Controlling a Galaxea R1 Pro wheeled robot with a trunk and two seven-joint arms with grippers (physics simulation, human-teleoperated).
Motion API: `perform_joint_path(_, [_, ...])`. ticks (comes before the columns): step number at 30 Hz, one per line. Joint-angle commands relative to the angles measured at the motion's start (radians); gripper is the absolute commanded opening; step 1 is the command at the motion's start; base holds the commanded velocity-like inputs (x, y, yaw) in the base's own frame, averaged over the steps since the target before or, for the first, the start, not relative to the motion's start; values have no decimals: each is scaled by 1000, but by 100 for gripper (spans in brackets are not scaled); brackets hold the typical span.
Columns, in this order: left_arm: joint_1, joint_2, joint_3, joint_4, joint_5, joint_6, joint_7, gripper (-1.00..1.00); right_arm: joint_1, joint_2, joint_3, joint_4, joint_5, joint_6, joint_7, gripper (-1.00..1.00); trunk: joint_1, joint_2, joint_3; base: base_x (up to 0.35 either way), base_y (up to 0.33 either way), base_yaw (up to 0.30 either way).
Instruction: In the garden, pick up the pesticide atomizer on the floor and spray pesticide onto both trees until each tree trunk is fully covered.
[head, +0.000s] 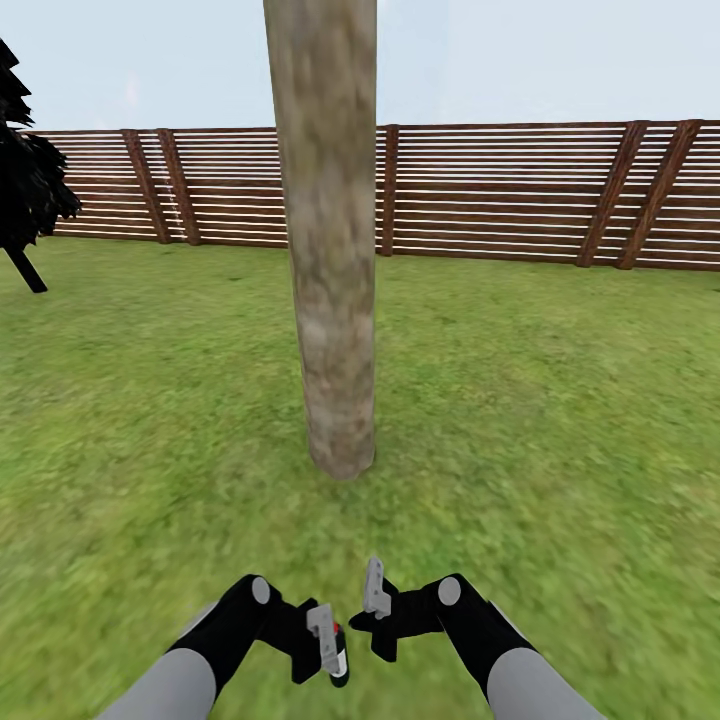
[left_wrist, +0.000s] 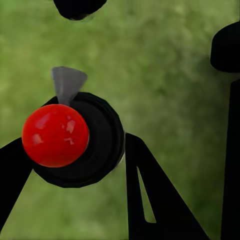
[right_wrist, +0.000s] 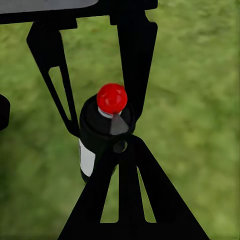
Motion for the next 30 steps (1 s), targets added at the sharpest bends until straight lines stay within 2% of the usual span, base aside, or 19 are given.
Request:
perform_joint_path(1, [-1,-3,1,-1,-7,-8,-2,-100,0,1,-5,-1,7,-4,3,-100,0,0,-1,0,0,0])
perform_joint_path(18, [-2,-32,1,-3,1,-14,-1,-100,0,1,-6,-1,7,-4,3,-100,0,0,-1,0,0,0])
perform_joint_path(30, [-2,-36,1,-3,2,-16,-2,-100,0,1,-5,-1,7,-4,3,-100,0,0,-1,0,0,0])
